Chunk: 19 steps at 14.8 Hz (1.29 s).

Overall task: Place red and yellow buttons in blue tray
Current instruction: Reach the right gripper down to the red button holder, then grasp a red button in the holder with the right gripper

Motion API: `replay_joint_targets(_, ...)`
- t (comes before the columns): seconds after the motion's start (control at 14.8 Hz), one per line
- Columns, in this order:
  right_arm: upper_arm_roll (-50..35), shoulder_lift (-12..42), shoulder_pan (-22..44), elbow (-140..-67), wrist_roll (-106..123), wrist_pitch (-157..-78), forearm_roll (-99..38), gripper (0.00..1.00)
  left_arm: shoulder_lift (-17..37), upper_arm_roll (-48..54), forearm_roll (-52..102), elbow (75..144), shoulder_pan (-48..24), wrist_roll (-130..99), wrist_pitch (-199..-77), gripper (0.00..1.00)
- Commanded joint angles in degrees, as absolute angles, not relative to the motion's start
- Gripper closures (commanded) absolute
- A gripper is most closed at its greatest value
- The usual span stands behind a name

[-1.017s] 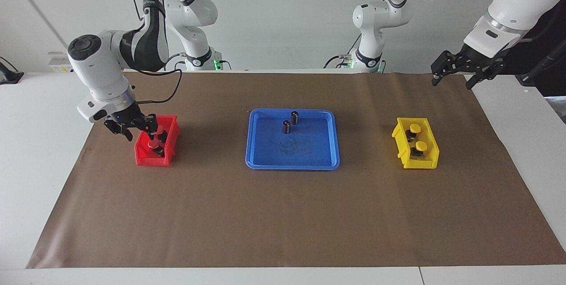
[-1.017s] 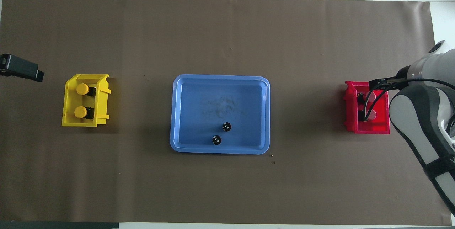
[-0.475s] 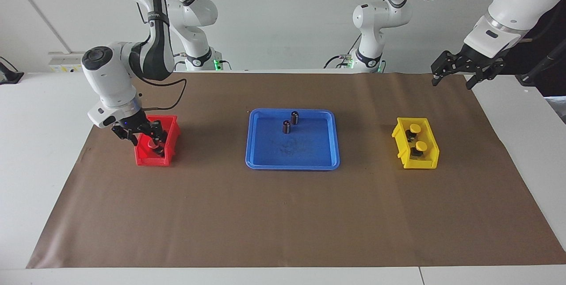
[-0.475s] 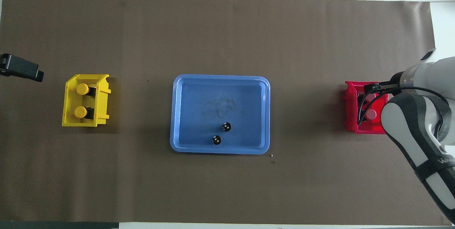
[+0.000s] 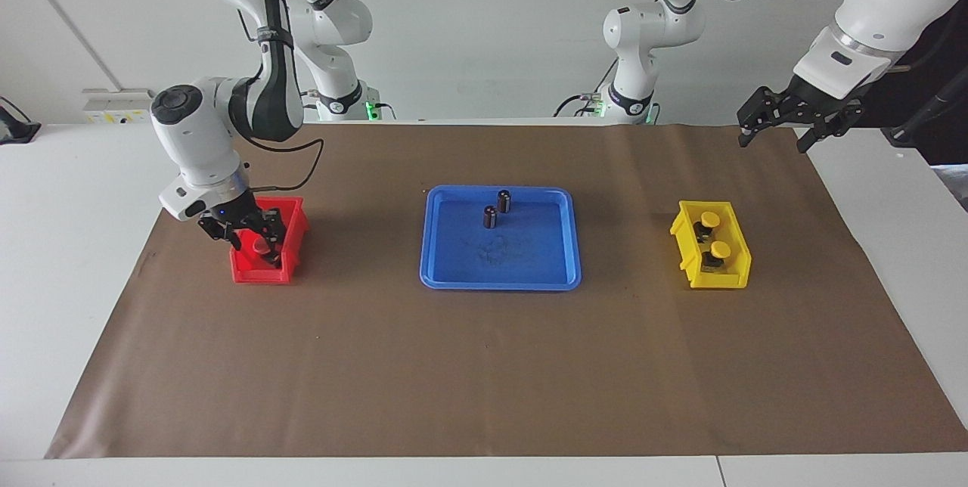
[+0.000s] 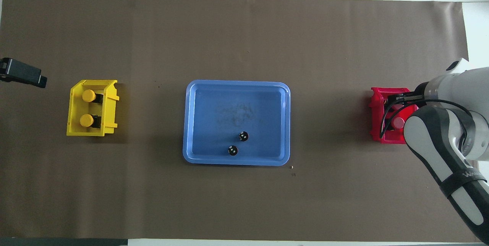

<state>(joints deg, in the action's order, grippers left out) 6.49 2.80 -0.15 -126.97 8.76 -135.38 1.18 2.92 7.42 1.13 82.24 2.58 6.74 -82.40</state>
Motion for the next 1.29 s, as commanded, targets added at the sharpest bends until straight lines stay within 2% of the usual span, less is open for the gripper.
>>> replay_joint_targets(0.0,6.33,1.67,-0.44,-129.2,10.37,-137.28,0.79,0.35,1.14,7.12,1.05,84.38,2.81,6.24,-83.23,0.0)
replay_joint_targets(0.27,6.33,2.37,-0.35,-129.82,10.55,-137.81,0.79,0.38,1.06,7.12,0.97,84.46,3.51,6.24,-83.23,0.0)
replay_joint_targets(0.54,6.33,2.11,0.88,-131.74,10.55,-140.44,0.79,0.57,0.44,7.03,0.97,85.78,4.39,6.24,-83.23,0.0)
replay_joint_targets(0.75,6.33,2.11,0.79,-131.75,10.72,-140.54,0.79,0.78,0.09,6.94,0.97,86.39,5.36,6.59,-83.23,0.0)
replay_joint_targets(0.88,6.42,2.28,0.44,-130.35,12.47,-138.88,0.88,0.81,-0.26,6.94,0.97,86.84,5.45,6.5,-83.14,0.0)
replay_joint_targets(1.22,6.59,5.1,-0.09,-111.22,17.31,-114.74,3.15,0.81,-0.26,6.94,0.53,86.92,6.06,5.98,-83.5,0.0)
